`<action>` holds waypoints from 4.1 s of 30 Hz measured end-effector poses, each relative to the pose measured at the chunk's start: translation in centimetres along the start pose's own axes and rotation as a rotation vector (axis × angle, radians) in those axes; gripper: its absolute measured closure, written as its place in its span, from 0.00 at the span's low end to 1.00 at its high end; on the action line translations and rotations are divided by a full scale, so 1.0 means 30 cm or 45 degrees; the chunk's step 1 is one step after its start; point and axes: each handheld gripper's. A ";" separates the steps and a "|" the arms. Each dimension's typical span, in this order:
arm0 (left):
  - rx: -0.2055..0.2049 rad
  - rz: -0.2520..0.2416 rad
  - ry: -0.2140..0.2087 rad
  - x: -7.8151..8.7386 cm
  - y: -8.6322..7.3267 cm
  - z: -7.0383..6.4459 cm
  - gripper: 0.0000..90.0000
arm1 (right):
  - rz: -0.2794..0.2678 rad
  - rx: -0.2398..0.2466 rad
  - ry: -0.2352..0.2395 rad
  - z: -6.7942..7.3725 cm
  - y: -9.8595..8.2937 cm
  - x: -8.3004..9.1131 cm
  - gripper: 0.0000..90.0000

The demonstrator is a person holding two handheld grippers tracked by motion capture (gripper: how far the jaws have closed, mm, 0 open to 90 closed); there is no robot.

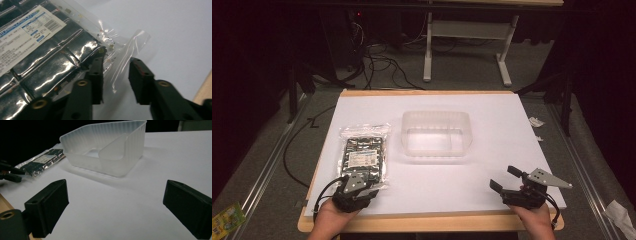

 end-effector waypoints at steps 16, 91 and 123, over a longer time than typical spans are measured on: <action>-0.185 0.091 -0.182 -0.134 0.157 -0.261 1.00 | -0.005 -0.025 0.011 -0.006 0.002 0.003 0.08; 0.522 -0.517 0.084 0.078 -0.040 0.346 1.00 | 0.039 -0.012 0.042 0.003 -0.011 -0.023 0.11; 0.250 -0.814 0.338 0.283 0.043 0.085 1.00 | 0.025 0.080 0.080 0.100 0.010 -0.024 0.12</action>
Point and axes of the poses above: each handheld gripper's, and its own axes: x roughly backward along the jaws, y roughly out of its top, z roughly to its left, and after that the axes turned 12 degrees about -y, right-handed
